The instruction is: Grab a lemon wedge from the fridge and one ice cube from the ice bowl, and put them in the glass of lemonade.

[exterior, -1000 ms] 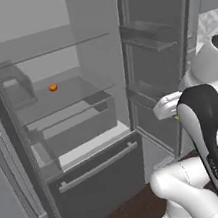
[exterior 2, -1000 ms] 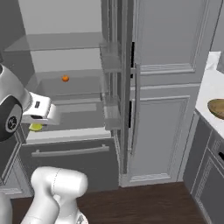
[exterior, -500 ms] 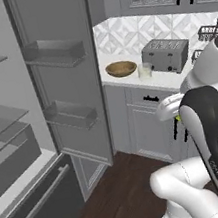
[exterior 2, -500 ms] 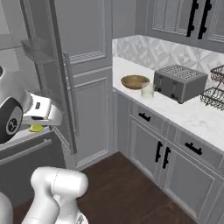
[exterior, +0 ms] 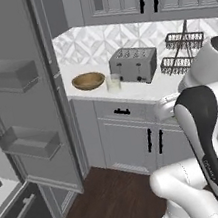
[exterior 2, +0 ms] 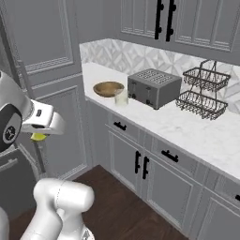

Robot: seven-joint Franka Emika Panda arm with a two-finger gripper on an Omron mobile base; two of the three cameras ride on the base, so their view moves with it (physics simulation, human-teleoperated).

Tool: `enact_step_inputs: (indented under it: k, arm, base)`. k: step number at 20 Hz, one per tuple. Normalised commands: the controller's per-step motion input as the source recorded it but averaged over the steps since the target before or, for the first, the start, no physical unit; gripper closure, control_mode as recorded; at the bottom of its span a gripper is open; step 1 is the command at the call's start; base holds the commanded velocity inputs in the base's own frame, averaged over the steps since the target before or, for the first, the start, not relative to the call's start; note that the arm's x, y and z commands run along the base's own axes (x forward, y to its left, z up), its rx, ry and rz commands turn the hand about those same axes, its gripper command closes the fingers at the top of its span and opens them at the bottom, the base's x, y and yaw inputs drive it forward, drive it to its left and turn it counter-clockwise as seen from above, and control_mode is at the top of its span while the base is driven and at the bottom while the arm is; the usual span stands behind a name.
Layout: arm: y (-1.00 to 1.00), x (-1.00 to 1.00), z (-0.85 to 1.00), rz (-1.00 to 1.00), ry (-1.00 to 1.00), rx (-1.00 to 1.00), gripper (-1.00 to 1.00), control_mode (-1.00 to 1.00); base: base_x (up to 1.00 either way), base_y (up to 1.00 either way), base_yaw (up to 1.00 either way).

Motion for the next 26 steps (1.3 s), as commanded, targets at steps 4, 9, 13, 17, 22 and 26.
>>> enact_step_inputs:
  k: [4,9,13,17,22,26]
  arm:
    - [0.00,0.00,0.00,0.00,0.00,0.00,1.00,1.00]
    - [0.00,0.00,0.00,0.00,0.00,0.00,1.00,1.00]
    - [0.00,0.00,0.00,0.00,0.00,0.00,1.00,1.00]
    - [0.00,0.00,0.00,0.00,0.00,0.00,1.00,1.00]
    - [0.00,0.00,0.00,0.00,0.00,0.00,1.00,1.00]
    - [0.00,0.00,0.00,0.00,0.00,0.00,1.00,1.00]
  base:
    - [0.99,-0.17,0.09]
    - [1.00,-0.18,0.02]
    - [0.93,0.00,0.00]
    - [0.78,0.07,0.00]
    - [0.65,0.19,0.00]
    - [0.49,0.21,0.00]
